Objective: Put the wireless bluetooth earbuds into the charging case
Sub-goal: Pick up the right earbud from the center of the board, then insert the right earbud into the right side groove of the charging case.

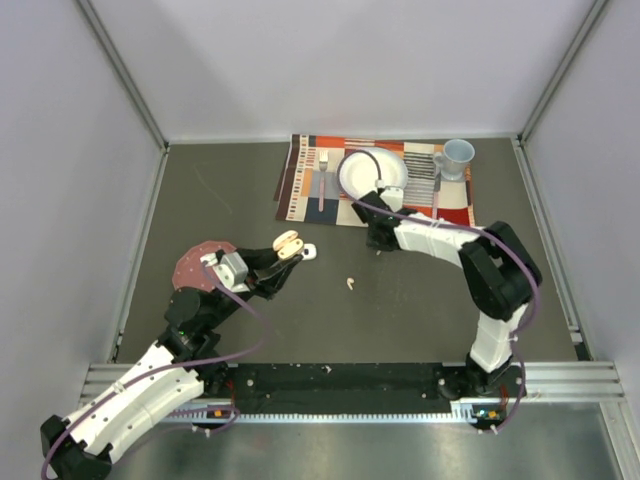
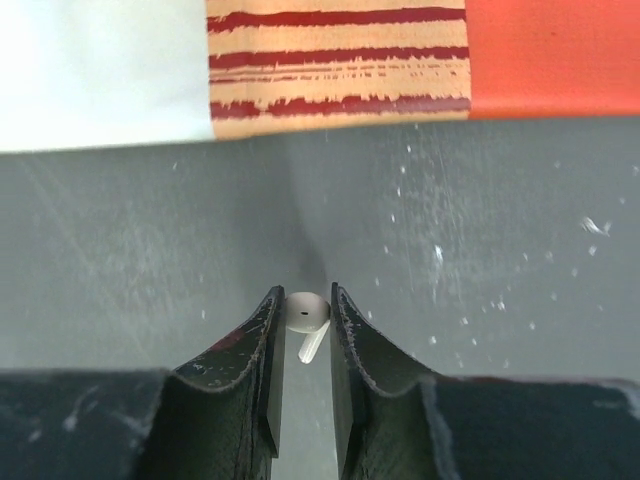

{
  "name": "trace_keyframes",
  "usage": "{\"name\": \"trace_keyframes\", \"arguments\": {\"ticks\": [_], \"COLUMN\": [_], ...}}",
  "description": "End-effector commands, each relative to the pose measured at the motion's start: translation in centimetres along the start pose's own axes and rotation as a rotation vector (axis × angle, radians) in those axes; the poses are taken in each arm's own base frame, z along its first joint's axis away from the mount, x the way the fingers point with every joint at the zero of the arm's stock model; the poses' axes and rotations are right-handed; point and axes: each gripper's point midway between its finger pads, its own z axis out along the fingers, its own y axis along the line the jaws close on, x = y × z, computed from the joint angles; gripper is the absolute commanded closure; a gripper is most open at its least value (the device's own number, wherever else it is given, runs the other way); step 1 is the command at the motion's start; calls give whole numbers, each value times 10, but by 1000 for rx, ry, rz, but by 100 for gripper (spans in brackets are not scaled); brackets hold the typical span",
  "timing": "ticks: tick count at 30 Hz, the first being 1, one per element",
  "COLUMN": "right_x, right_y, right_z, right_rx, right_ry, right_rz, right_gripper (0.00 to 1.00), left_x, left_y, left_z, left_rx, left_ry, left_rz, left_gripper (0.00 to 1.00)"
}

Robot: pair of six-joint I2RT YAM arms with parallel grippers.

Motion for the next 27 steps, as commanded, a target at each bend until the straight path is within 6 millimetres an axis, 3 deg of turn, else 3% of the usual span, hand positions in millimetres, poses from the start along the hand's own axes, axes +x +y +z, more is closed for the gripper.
{"name": "trace_keyframes", "arguments": {"ticks": [1,2,5,9,14,15,19,27], "right_x": [-47,-54,-58,-73,-79,-84,-91,-97], "right_y": [18,17,14,4,-5,1,-12,-18], "right_z": [-53,-69,-86,-128,-166,-183,-224,-291], "right_rx": [-152,-179,-218,-247,-291,-338,-416,-618], "right_ry": [-227,-265,-327,-469,-631,-687,-819,-984], "right_rz": [41,46,54,66,41,64,96,84], "right_gripper": [100,100,100,100,100,100,100,100], "left_x": [-16,-15,-11,-7,-6,-7,-3,1], "left_y": [6,6,6,7,8,8,7,1], "left_z": [4,4,6,8,11,12,16,22], "left_rx": [-28,-27,-31,-37,-42,-40,-30,1], "left_ry": [-65,-64,-54,-53,-57,-61,-56,-49], "left_rz": [4,-3,-17,-30,-56,-58,-78,-116], "left_gripper": [100,100,100,100,100,100,100,100]}}
